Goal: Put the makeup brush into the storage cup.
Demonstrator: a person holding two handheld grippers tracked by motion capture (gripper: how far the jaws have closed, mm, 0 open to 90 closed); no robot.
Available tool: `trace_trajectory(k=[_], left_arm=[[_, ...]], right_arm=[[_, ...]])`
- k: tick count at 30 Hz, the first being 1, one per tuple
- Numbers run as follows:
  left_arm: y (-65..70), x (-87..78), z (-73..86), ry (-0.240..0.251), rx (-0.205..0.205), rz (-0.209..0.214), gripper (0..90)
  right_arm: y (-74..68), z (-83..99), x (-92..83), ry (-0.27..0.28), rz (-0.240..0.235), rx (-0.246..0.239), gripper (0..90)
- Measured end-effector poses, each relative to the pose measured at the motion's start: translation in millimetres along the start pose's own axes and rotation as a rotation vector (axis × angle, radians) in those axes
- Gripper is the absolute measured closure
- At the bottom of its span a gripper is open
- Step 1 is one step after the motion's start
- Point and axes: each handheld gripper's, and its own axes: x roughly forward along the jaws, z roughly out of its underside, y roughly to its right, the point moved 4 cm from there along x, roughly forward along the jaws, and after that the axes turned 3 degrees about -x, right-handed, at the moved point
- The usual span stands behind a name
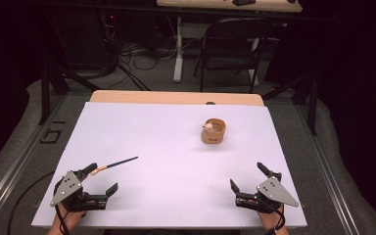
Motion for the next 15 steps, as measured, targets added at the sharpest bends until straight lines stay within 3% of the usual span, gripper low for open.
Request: trace_trajectory(k=[15], left_arm=[[-1.5,-0.3,0.0,-0.006,-0.008,-0.001,0.0]], right_arm=[[-1.2,-0.6,2.4,0.009,-0.01,-0.006,0.0]])
